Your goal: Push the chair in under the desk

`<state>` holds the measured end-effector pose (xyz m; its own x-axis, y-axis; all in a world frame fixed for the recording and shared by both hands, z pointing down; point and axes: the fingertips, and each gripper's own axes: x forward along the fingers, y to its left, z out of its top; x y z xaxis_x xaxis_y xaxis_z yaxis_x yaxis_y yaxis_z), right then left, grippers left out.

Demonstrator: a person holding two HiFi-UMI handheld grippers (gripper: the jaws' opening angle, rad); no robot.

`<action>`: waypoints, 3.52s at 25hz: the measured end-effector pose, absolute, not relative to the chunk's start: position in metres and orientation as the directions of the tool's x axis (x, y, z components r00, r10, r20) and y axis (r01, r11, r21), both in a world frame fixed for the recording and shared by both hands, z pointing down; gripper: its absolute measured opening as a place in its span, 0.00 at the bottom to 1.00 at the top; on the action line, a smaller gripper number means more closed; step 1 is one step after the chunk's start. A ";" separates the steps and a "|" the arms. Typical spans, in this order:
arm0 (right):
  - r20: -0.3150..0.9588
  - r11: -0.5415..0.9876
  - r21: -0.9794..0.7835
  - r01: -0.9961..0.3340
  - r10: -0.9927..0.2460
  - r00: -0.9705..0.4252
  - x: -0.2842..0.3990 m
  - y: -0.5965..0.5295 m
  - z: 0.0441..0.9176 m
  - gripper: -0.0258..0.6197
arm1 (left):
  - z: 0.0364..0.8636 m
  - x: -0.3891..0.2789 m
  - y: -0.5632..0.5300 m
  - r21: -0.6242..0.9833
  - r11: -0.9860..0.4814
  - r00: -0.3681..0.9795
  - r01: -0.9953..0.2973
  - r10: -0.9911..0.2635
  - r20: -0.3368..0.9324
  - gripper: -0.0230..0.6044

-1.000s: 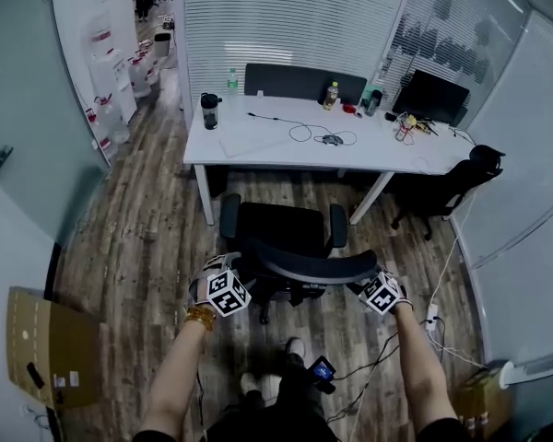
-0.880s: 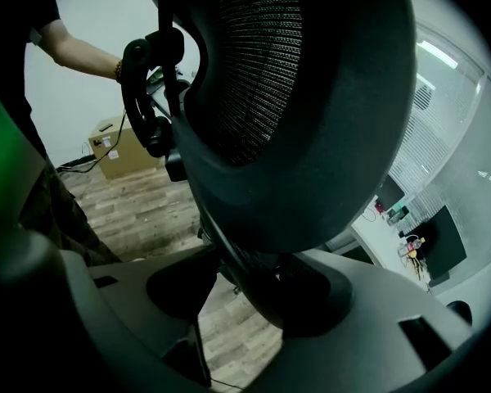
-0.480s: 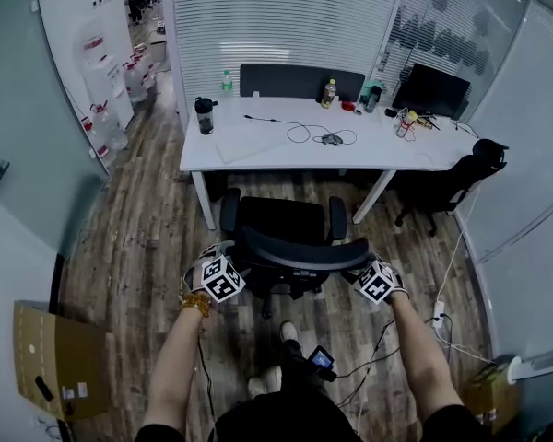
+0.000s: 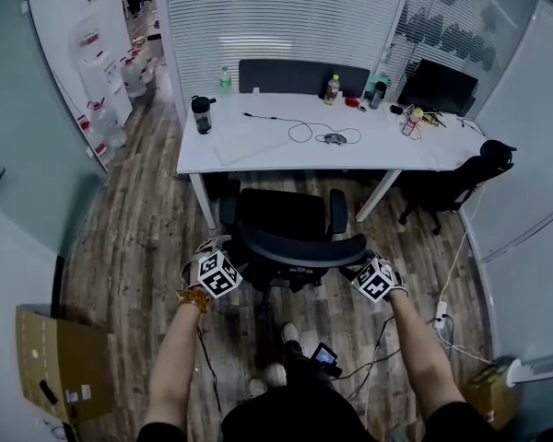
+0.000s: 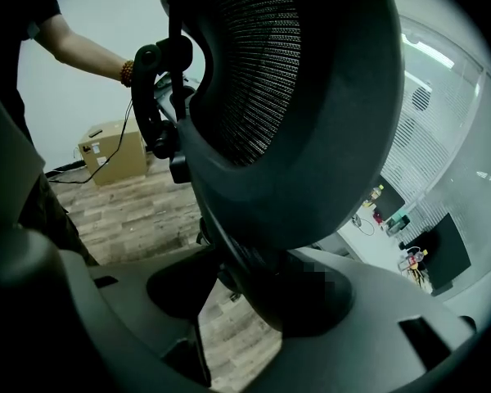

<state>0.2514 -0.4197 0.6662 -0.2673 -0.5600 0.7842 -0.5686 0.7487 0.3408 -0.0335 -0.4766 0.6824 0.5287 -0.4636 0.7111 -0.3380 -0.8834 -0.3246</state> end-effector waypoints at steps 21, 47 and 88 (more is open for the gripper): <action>0.773 0.764 0.346 -0.544 -0.561 -0.296 0.266 -0.518 0.665 0.41 | 0.684 -0.019 -0.570 -0.318 -0.876 0.502 -0.364 -0.472 0.725 0.55; 0.740 0.801 0.377 -0.464 -0.562 -0.369 0.311 -0.627 0.664 0.40 | 0.683 0.023 -0.657 -0.334 -0.839 0.468 -0.428 -0.523 0.712 0.55; 0.764 0.805 0.383 -0.454 -0.552 -0.334 0.338 -0.760 0.664 0.41 | 0.682 0.049 -0.783 -0.332 -0.838 0.465 -0.433 -0.524 0.713 0.54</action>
<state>0.3384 -0.7596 0.6640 -0.3340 -0.5519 0.7641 -0.4537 0.8047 0.3829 0.0494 -0.7833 0.6817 0.4655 -0.5239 0.7134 -0.4334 -0.8377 -0.3323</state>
